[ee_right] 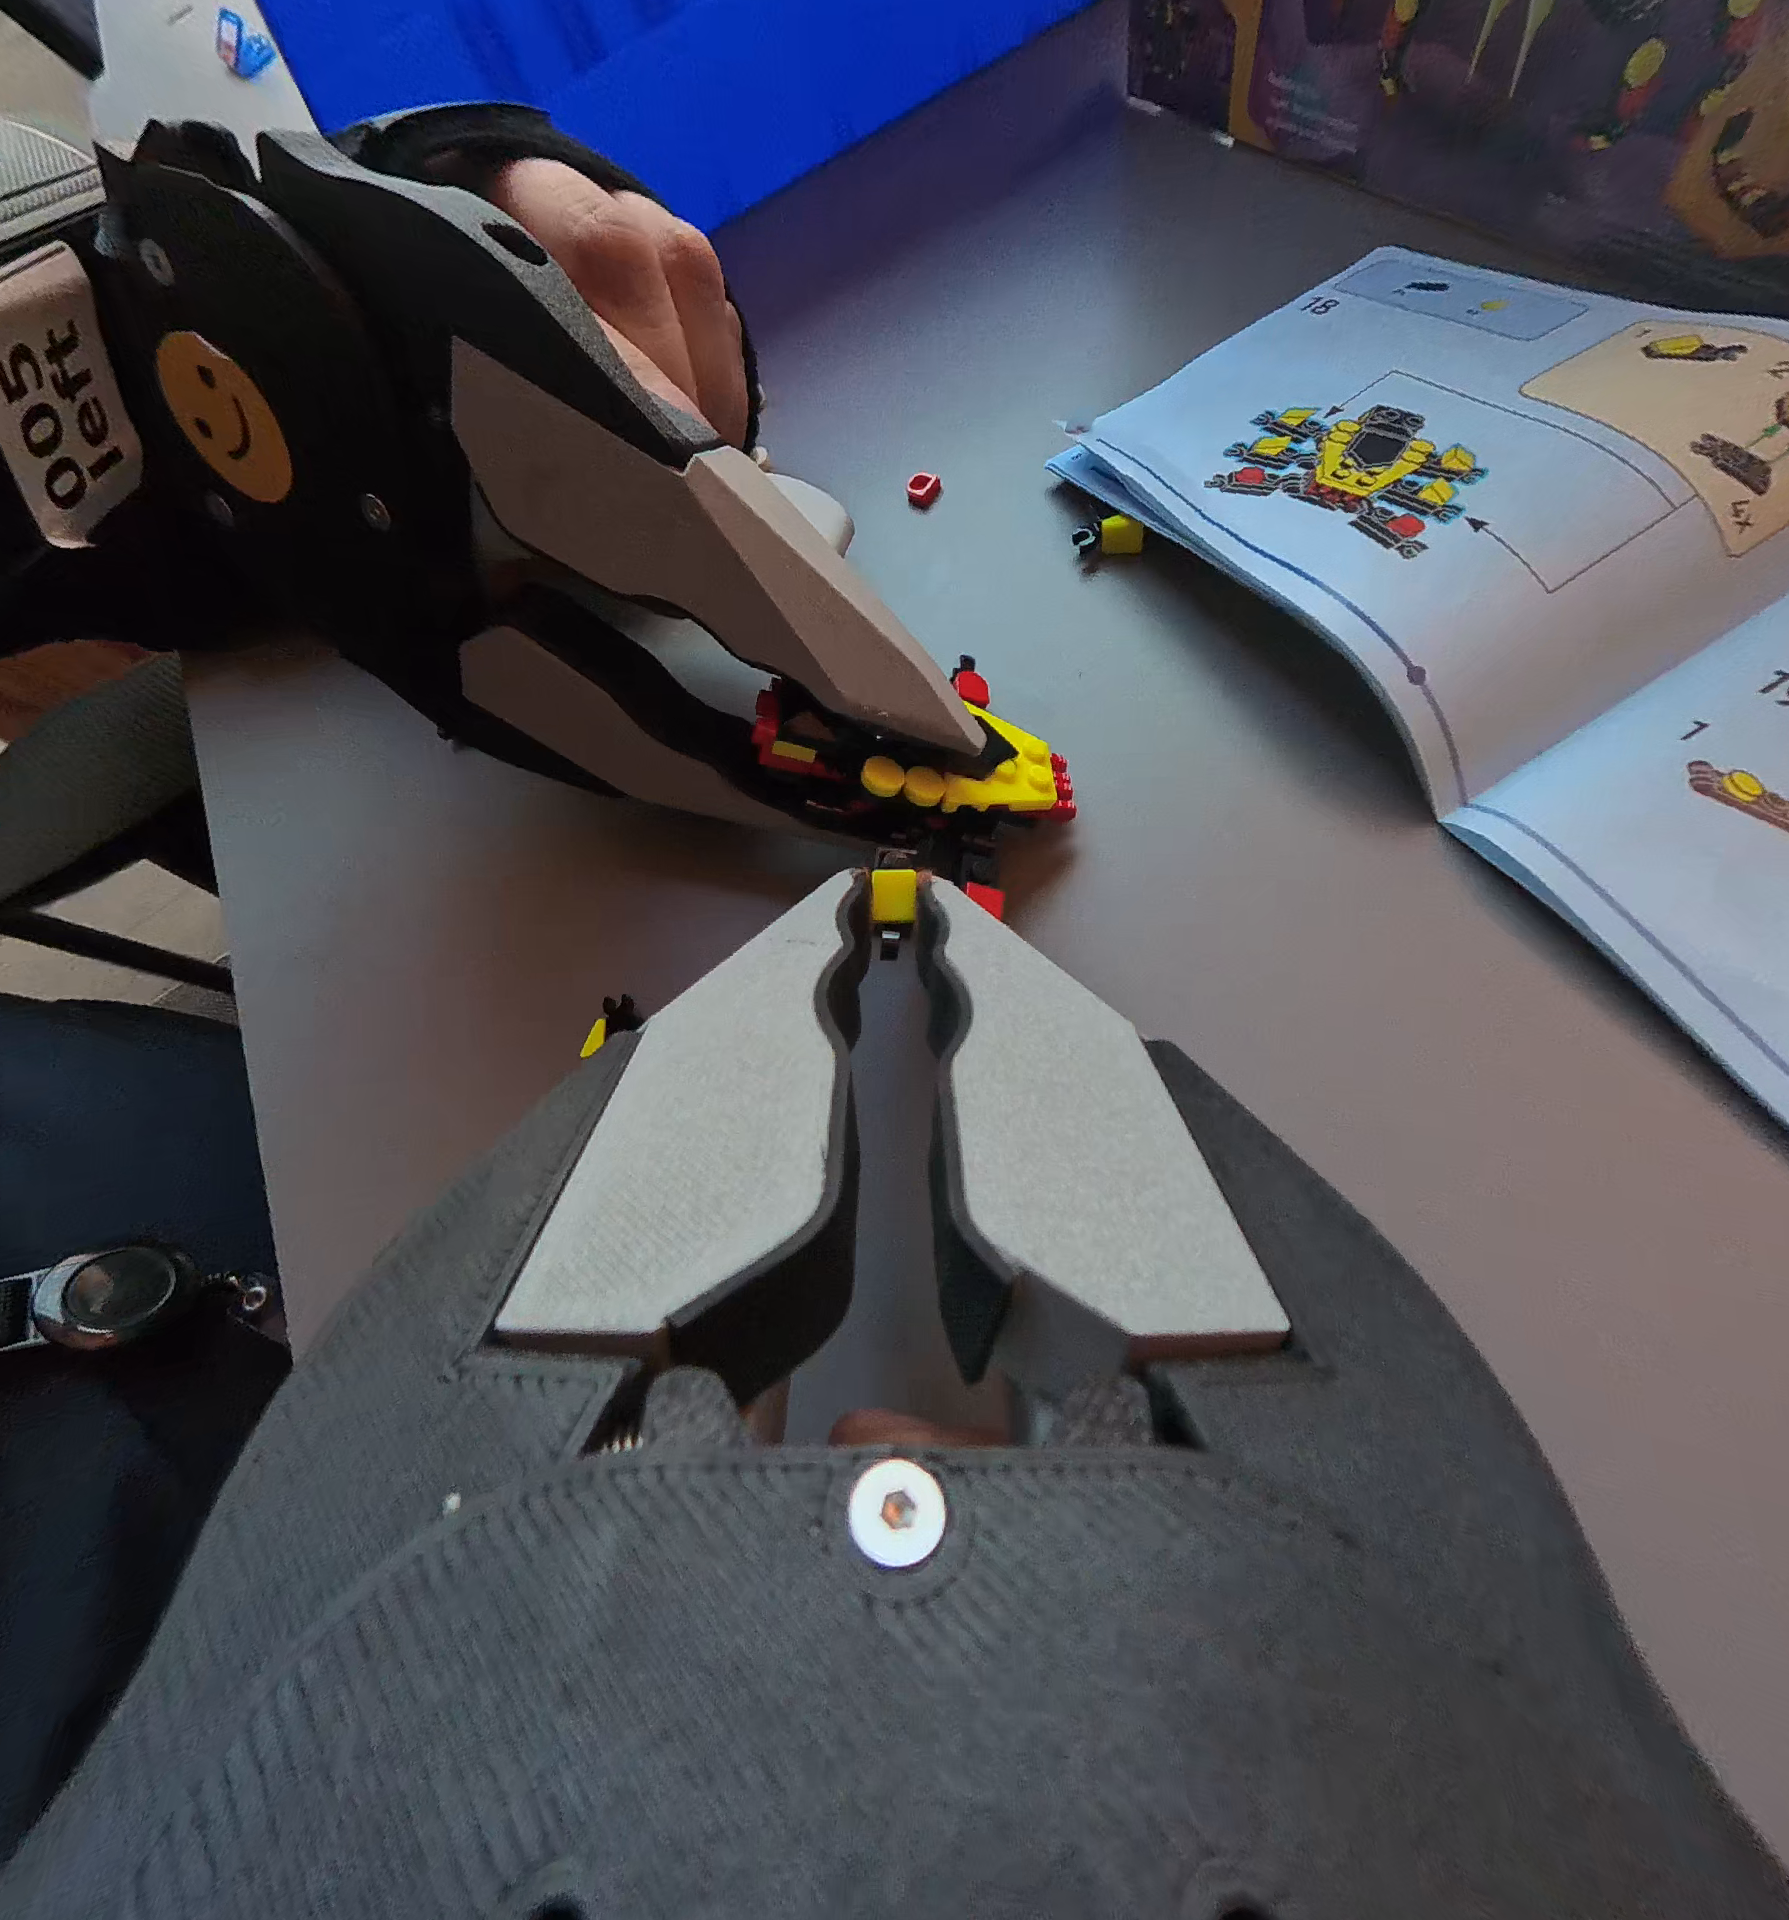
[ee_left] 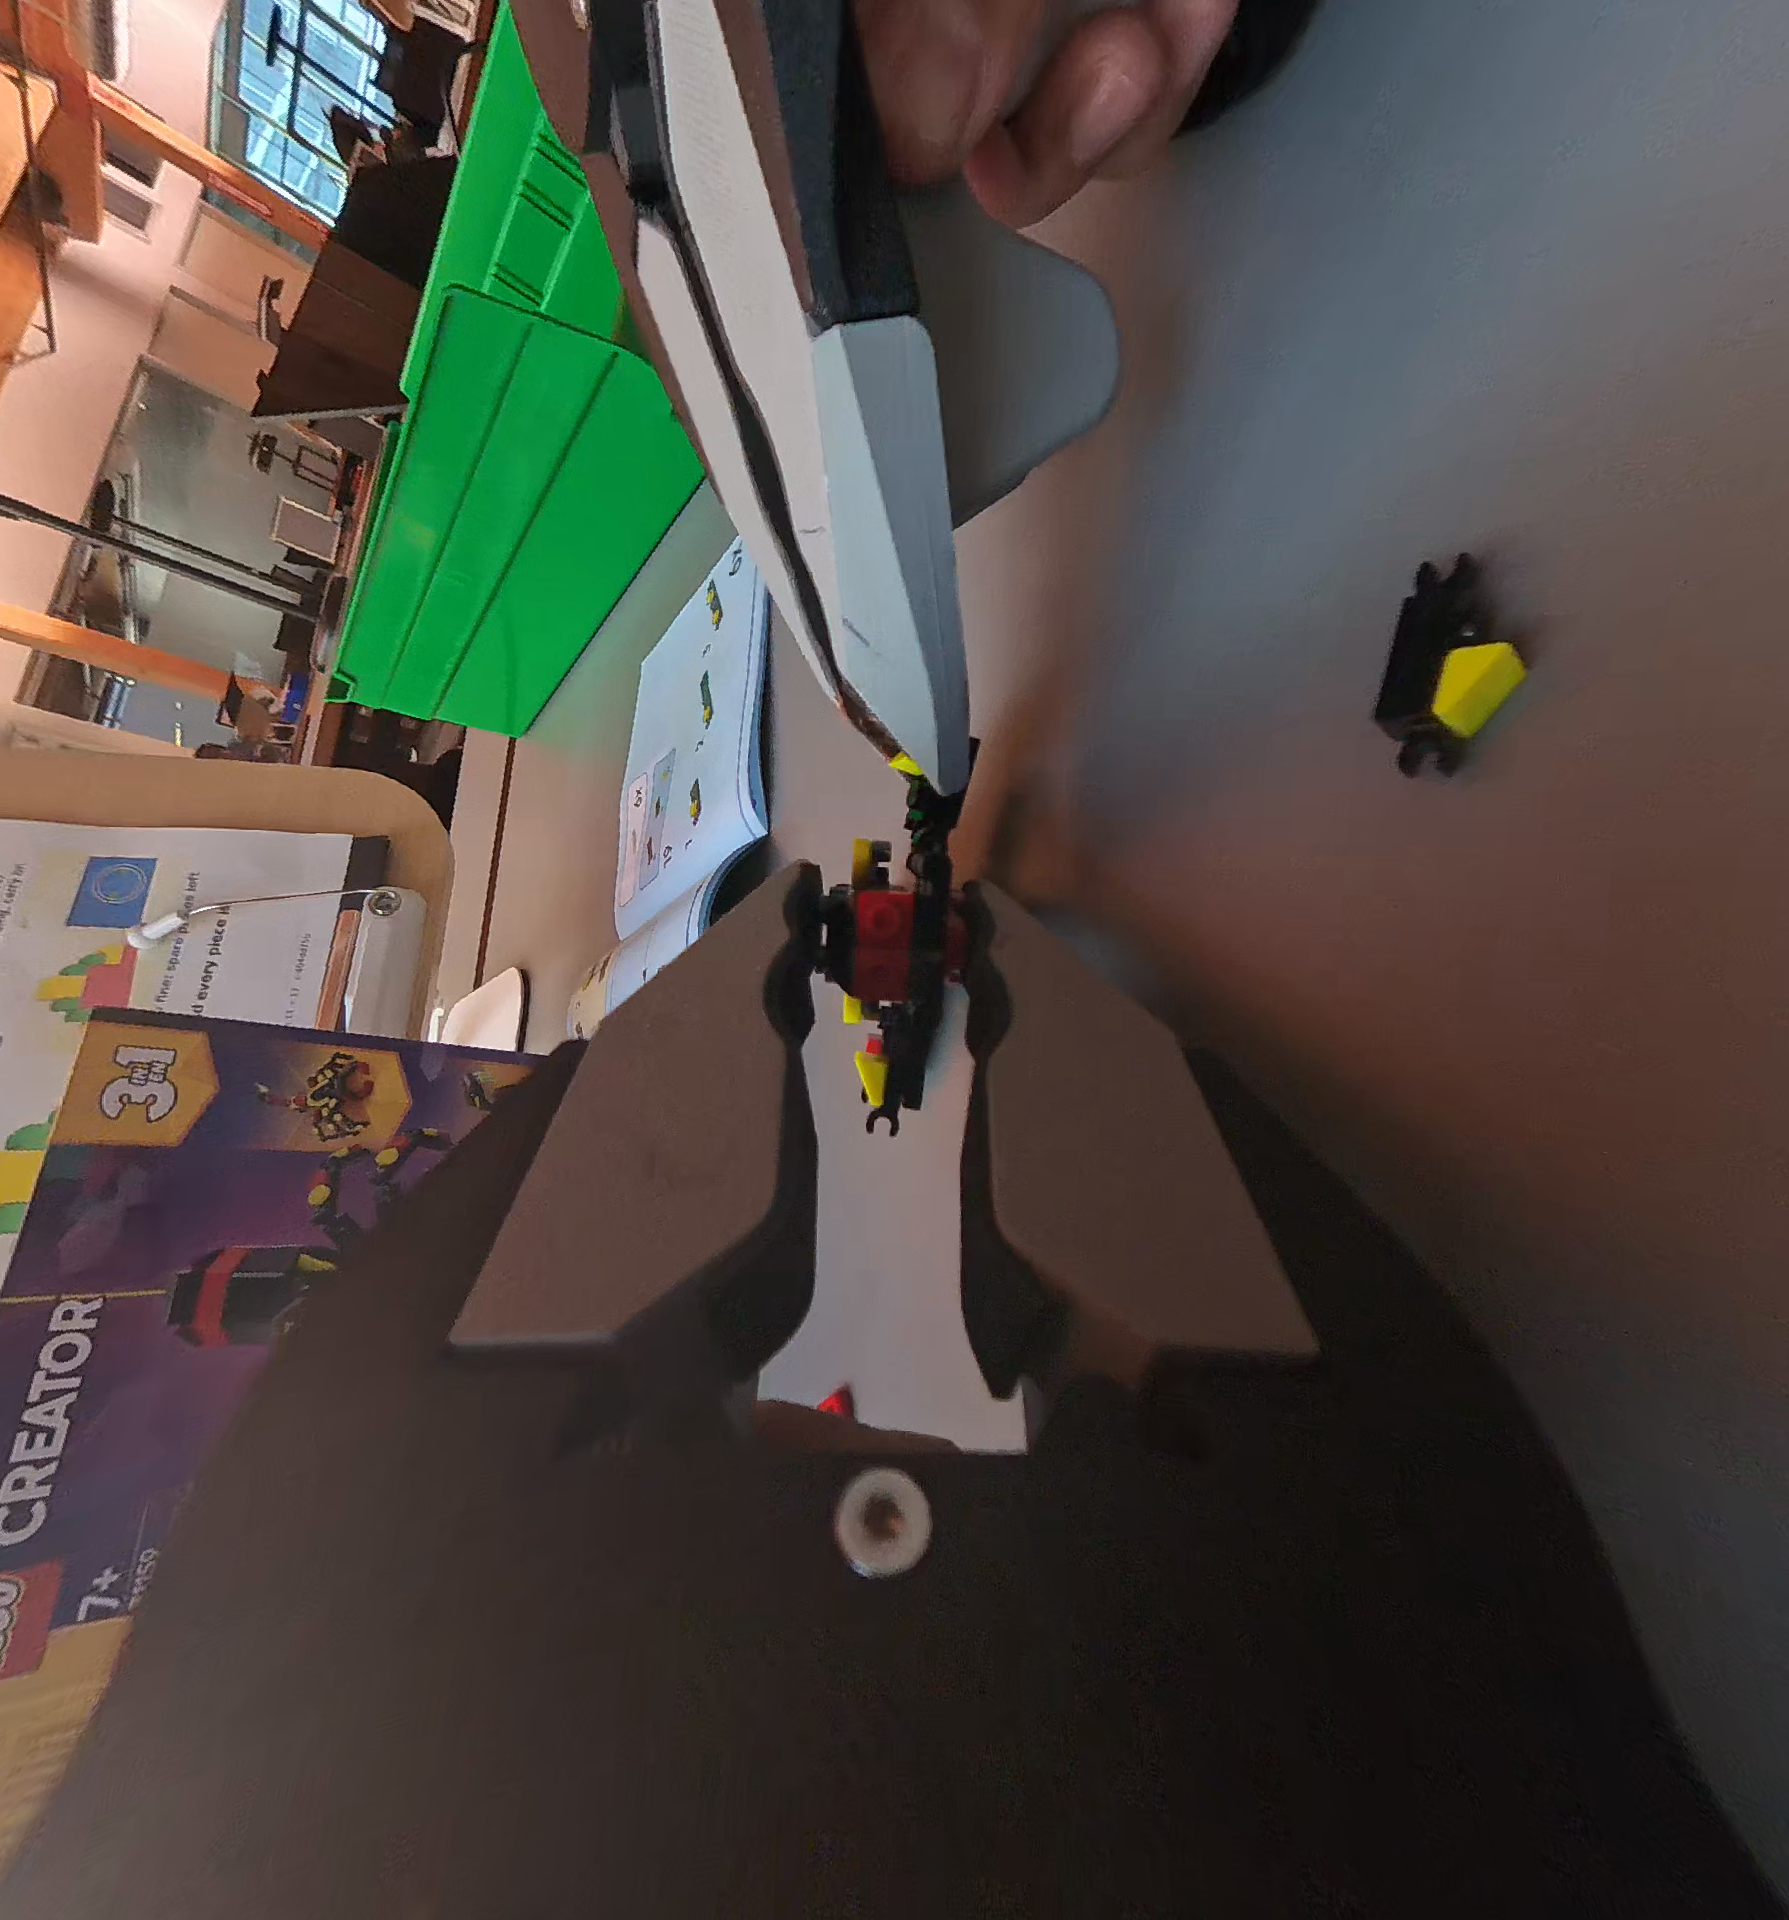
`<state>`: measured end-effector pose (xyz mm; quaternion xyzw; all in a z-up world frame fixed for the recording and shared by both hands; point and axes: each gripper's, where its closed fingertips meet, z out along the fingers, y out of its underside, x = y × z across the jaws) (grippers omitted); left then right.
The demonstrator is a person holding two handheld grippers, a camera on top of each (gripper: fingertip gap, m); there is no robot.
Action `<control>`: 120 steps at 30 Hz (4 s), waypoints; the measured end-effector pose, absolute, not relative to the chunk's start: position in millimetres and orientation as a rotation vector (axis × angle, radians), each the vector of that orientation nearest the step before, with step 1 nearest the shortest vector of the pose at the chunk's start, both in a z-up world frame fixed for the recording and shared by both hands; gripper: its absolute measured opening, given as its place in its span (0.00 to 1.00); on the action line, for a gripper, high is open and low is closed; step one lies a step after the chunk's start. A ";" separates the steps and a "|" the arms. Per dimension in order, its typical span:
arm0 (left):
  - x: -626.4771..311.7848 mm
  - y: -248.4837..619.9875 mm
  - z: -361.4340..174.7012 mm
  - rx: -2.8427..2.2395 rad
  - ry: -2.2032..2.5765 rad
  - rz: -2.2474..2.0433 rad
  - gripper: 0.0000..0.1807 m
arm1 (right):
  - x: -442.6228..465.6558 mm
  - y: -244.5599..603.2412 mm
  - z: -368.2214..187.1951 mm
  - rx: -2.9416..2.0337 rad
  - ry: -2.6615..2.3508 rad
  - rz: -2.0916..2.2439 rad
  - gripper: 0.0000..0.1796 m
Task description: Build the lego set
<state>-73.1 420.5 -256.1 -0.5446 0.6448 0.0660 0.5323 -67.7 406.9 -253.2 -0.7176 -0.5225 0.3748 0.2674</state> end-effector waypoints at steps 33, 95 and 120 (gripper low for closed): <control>-76.8 424.9 -257.2 -1.335 1.504 0.126 0.14 | -77.4 416.3 -251.4 -1.907 -1.462 0.982 0.03; -58.3 400.4 -182.3 -1.666 0.760 -1.319 0.13 | -66.7 401.1 -161.4 -1.308 -1.297 1.047 0.04; -55.2 387.8 -200.3 -1.531 1.178 -0.765 0.13 | -70.1 383.1 -190.6 -1.314 -1.492 1.067 0.00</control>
